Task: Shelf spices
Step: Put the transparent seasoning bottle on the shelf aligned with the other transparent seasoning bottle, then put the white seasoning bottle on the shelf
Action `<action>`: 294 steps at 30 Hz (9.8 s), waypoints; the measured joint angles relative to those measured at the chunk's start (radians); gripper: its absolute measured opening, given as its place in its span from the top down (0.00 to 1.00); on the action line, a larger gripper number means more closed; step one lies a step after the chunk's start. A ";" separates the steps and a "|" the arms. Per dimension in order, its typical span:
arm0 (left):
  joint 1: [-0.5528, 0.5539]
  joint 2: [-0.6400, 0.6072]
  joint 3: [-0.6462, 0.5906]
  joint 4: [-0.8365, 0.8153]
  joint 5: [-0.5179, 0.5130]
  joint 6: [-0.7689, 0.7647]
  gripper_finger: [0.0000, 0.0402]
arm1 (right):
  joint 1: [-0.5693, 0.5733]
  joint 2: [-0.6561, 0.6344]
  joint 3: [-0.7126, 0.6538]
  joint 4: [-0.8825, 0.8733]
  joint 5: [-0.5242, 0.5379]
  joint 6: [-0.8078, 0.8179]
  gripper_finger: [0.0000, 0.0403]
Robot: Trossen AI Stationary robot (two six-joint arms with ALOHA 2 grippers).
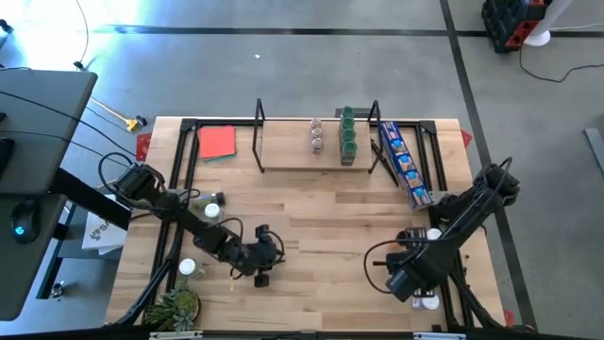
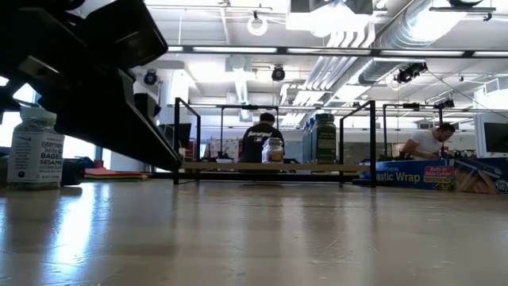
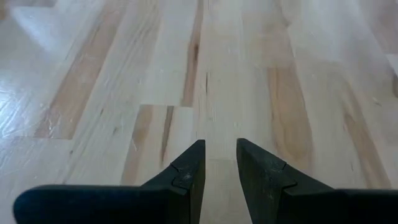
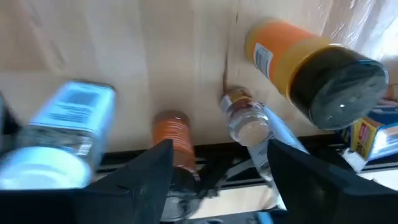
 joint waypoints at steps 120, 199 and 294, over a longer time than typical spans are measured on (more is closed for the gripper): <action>-0.218 -0.391 -0.001 -0.730 -0.114 -0.252 0.78 | -0.698 0.659 0.746 0.102 0.296 -0.700 0.25; -0.254 -0.391 0.000 -0.714 -0.189 -0.262 0.78 | -1.123 0.591 0.721 0.331 0.339 -0.433 0.55; 0.581 -0.721 0.043 -1.426 0.549 -0.463 0.52 | -0.189 0.456 0.721 0.209 1.149 0.066 0.40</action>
